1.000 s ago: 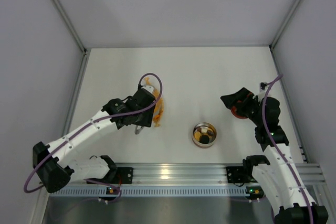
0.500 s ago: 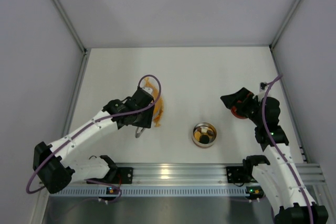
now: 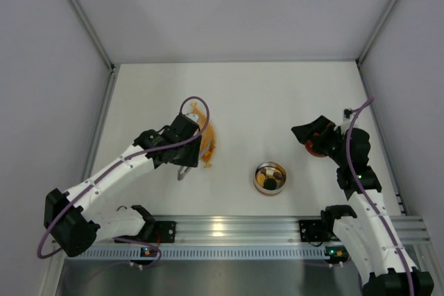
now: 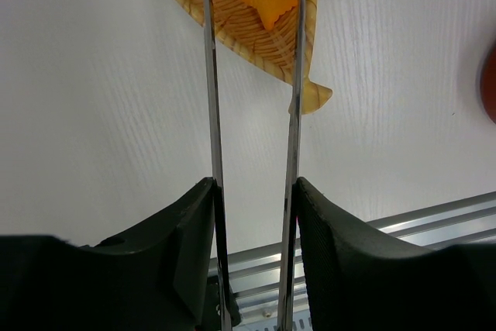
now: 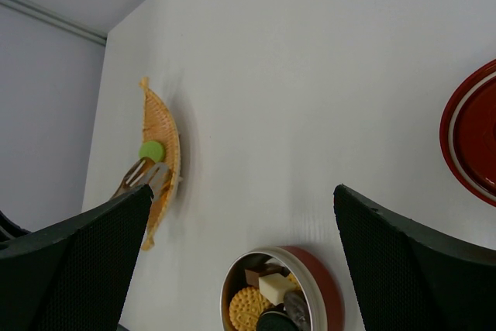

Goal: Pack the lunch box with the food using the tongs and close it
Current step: Pick up the fake food from the plate.

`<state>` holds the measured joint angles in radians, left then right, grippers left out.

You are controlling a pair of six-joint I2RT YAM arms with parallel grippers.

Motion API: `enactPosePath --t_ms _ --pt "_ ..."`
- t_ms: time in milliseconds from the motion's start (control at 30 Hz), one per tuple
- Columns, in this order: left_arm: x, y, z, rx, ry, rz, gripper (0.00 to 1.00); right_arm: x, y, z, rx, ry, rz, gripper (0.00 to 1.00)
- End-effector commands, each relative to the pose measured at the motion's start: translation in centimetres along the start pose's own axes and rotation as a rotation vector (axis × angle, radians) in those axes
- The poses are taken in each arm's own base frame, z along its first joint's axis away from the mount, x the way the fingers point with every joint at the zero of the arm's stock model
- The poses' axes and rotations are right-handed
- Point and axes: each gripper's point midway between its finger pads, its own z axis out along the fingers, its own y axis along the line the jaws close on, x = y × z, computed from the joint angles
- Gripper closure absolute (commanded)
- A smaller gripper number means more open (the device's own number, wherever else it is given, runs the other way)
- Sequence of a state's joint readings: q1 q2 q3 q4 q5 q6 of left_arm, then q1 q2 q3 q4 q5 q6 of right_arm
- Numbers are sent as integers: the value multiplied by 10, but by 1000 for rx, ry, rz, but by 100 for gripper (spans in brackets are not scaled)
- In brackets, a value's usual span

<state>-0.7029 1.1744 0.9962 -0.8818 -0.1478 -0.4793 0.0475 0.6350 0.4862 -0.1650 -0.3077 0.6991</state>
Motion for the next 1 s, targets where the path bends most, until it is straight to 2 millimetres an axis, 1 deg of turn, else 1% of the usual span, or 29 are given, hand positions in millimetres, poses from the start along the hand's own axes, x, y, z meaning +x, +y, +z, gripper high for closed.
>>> enactPosePath --t_ms 0,133,533,633,767,967 --pt "-8 -1 1 25 -30 -7 51 -15 8 -2 -24 -52 -33 1" --pt "-7 4 3 25 -21 -20 52 -16 9 -2 -26 -54 -29 1" --pt "-4 4 9 49 0 -32 55 -17 10 -3 -28 -59 -32 0" --pt "-6 3 9 53 -2 -32 59 -17 10 -3 -28 -59 -32 0" --pt "-12 3 2 54 -23 -37 64 -17 10 -3 -28 -59 -32 1" --pt "-33 5 -18 35 -92 -34 69 -17 10 -2 -30 -57 -31 1"
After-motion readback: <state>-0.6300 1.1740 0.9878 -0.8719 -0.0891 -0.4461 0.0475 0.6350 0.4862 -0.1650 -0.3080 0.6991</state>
